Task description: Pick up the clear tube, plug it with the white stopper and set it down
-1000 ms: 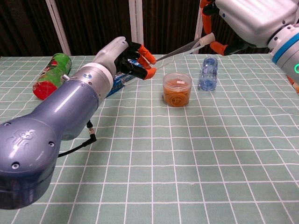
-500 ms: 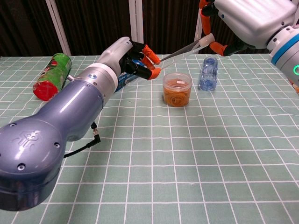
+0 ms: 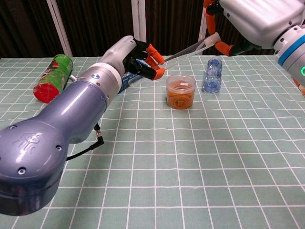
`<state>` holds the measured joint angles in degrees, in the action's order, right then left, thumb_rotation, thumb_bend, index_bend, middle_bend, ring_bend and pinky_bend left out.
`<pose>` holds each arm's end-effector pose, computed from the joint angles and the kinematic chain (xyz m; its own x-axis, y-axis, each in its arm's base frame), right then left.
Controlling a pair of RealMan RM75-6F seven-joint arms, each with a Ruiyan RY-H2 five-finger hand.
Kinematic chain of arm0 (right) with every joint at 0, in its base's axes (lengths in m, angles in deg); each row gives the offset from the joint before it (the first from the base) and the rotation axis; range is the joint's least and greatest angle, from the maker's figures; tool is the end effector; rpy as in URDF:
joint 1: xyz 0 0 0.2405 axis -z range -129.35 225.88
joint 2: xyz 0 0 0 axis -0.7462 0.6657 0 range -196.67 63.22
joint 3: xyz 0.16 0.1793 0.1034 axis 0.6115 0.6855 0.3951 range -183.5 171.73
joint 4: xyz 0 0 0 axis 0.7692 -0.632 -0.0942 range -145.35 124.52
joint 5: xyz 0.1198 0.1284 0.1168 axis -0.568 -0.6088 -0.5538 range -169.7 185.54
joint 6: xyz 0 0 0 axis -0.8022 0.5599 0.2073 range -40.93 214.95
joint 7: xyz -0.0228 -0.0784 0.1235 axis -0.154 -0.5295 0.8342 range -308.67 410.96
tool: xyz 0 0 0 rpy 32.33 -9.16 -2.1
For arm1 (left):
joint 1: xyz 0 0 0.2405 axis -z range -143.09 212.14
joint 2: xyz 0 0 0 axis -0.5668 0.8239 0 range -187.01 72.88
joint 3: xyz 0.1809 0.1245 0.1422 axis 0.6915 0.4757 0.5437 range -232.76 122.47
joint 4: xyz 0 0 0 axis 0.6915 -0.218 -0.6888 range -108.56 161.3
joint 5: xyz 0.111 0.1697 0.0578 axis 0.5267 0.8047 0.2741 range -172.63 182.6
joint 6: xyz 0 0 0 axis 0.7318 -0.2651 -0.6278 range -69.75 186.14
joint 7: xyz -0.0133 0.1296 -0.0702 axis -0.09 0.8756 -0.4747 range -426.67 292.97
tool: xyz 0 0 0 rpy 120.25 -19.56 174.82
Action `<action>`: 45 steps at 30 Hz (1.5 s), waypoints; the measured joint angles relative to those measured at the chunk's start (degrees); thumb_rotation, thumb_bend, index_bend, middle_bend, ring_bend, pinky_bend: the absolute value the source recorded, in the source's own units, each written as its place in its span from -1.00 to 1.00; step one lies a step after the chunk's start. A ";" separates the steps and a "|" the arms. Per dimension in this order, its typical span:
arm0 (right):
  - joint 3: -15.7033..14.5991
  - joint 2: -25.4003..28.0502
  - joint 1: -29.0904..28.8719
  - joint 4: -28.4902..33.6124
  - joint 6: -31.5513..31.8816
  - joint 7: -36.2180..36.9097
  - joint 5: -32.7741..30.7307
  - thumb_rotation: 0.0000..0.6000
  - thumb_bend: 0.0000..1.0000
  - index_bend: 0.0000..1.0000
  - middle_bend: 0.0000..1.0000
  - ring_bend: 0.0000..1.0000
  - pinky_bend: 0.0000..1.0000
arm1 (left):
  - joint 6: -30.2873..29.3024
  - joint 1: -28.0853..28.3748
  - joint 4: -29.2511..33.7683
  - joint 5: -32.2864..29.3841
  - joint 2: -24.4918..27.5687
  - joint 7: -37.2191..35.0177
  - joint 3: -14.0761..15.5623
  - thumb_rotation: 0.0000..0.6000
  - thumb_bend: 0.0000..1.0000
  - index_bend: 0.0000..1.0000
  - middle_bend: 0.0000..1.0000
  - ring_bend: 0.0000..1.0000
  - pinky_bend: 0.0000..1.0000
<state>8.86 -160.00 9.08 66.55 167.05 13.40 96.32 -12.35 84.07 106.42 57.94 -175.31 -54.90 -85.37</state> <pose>-0.1126 -0.3491 0.0377 0.5600 0.4687 0.6832 -0.5987 -0.3410 0.7247 -0.0098 0.3475 -0.0783 -0.3254 0.1850 0.9273 0.9293 -0.1187 0.3498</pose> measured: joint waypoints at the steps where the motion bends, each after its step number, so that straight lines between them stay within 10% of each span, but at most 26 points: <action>1: -0.03 0.12 0.07 0.07 -0.02 -0.05 -0.07 1.00 -0.11 -0.25 -0.60 -0.87 -0.88 | -0.06 -0.03 -0.01 0.23 -0.01 -0.25 0.05 1.00 0.35 0.05 -0.04 -0.81 -1.00; 6: -0.33 0.61 0.67 0.67 -0.19 -0.29 -0.69 1.00 -0.11 -0.48 -0.68 -0.89 -0.88 | -0.24 -0.21 -0.08 1.12 -0.03 -1.09 0.33 1.00 0.36 0.05 -0.04 -0.81 -1.00; 45: -1.57 3.51 6.15 -0.03 1.54 2.20 -4.26 1.00 -0.11 -0.51 -0.74 -0.89 -0.88 | 0.15 -6.69 0.58 7.28 3.16 -5.40 10.07 1.00 0.38 0.06 -0.03 -0.81 -1.00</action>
<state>7.30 -156.49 15.23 66.52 168.60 15.60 92.06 -12.20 77.38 107.01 65.22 -172.15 -60.31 -75.30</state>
